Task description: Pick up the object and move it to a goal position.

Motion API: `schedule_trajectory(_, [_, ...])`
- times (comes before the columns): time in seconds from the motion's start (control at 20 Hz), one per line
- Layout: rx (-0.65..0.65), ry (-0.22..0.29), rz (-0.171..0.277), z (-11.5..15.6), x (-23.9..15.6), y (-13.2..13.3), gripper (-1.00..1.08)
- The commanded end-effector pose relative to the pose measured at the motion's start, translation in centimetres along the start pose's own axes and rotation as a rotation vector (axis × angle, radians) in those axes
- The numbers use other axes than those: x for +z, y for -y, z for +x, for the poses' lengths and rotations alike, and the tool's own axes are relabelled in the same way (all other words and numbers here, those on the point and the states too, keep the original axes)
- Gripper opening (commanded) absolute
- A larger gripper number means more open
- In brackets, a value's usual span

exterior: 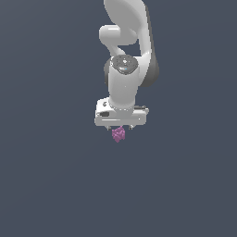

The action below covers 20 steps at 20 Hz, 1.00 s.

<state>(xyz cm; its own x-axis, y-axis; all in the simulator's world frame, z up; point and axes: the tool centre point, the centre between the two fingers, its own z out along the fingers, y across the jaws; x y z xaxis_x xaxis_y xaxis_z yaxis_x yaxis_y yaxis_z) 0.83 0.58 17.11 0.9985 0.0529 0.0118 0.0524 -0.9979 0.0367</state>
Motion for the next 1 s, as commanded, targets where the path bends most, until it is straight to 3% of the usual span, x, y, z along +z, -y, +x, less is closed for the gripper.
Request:
schedule_trajectory(0.0, [0.0,0.0,0.0,0.0,0.0,0.0,1.0])
schedule_trajectory(0.45, [-0.036,-0.037,-0.011,1.3,-1.2,-0.8,1.0])
schedule_trajectory(0.95, [0.007,-0.035,-0.007,1.1,-0.8,-0.7,1.0])
